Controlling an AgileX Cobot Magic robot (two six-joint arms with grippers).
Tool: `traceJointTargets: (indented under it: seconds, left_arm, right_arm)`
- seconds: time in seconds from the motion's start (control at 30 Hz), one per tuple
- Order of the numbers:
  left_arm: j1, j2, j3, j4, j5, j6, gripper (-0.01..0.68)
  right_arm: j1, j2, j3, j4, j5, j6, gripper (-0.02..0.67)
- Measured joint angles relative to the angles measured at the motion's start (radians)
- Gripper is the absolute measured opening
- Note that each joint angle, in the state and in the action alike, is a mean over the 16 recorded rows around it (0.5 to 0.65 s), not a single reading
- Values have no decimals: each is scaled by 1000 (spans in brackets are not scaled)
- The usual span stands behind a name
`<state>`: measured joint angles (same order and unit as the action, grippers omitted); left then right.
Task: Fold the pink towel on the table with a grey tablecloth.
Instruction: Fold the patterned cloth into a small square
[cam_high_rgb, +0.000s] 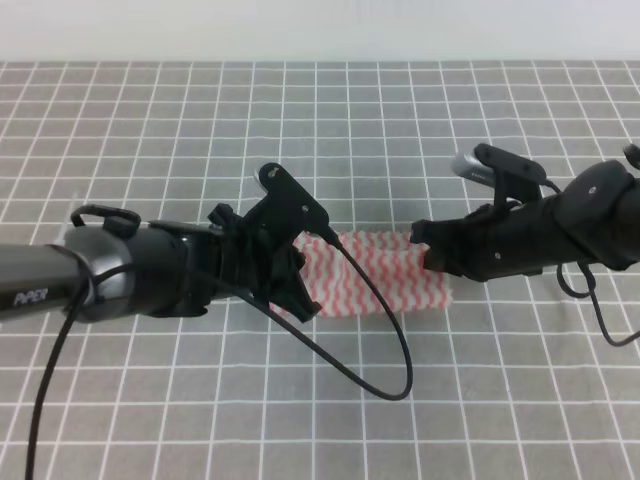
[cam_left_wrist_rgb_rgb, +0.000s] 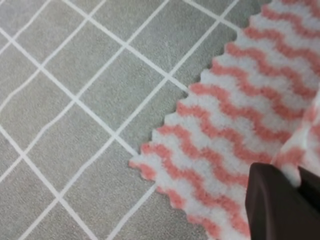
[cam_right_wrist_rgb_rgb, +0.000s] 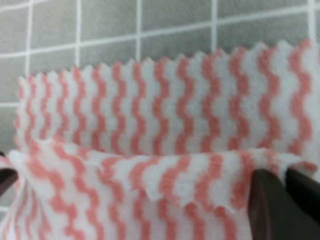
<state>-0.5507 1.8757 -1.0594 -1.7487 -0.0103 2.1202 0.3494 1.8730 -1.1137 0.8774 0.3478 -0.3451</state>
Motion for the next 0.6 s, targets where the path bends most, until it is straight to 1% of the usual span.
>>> traceJointTargets:
  seconds: [0.4, 0.6]
  left_arm:
    - [48, 1, -4, -2, 52, 3, -1]
    - [61, 7, -4, 0, 82, 2, -1]
  right_arm:
    - [0, 5, -23, -7, 2, -2, -15]
    - [0, 5, -23, -10, -3, -3, -15]
